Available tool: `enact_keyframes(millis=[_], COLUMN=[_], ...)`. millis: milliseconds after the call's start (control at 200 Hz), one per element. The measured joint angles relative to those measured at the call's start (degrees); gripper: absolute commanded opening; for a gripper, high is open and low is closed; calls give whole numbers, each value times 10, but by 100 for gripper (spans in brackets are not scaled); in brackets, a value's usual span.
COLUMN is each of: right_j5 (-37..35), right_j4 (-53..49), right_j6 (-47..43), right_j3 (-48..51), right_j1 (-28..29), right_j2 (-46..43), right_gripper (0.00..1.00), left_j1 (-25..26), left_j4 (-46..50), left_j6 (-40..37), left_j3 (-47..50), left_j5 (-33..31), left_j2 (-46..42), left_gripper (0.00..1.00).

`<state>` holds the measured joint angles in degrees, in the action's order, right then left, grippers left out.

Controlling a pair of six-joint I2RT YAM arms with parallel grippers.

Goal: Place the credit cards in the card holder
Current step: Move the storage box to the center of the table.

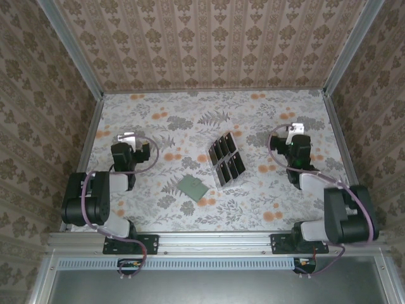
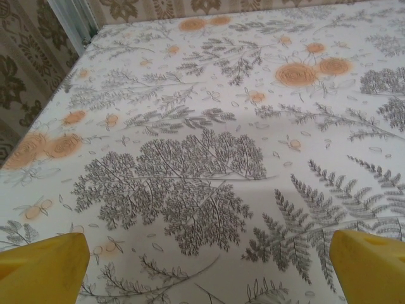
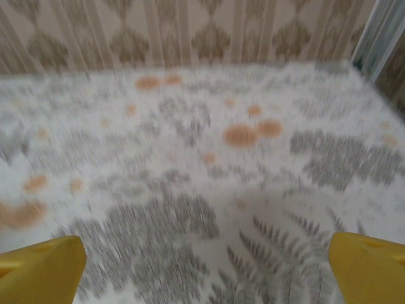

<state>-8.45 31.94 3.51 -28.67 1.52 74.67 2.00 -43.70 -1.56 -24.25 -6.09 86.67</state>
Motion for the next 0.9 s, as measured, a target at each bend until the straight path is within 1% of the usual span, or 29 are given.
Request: enact_keyframes(millis=[60,145,220,280,370,430,490,570,645,740,820,900], right_j5=[-9,-17,7,41,76,76,70,55,24,-5,-11,-10], right_j4=[-54,-153,-224,-286,-372,-435,-492,-550,-606,-648,-663,-664], right_j6=[37,91,118,130,136,136,132,130,132,144,164,187], right_j3=[-41,-115,-177,-223,-269,-296,-319,-337,-349,-356,-361,-367], right_j1=[-1,-5,-8,-5,19,62,127,202,278,356,407,433], right_j2=[-38,-67,-72,-72,-71,-67,-57,-41,-20,9,35,64], right_gripper=[100,100,100,97,95,95,94,93,93,93,92,88], left_j1=[3,12,21,27,36,45,60,87,122,157,167,167], left_j4=[36,89,127,172,261,336,404,473,527,572,602,627], left_j6=[0,0,4,17,52,86,122,162,196,229,257,281], left_j3=[-21,-56,-85,-115,-178,-229,-274,-297,-288,-256,-224,-201], left_j5=[-19,-57,-86,-102,-114,-115,-112,-104,-97,-86,-82,-83], left_j2=[-16,-45,-73,-98,-123,-131,-137,-152,-171,-195,-215,-228], left_gripper=[100,100,100,100,100,100,100,100,100,100,100,100])
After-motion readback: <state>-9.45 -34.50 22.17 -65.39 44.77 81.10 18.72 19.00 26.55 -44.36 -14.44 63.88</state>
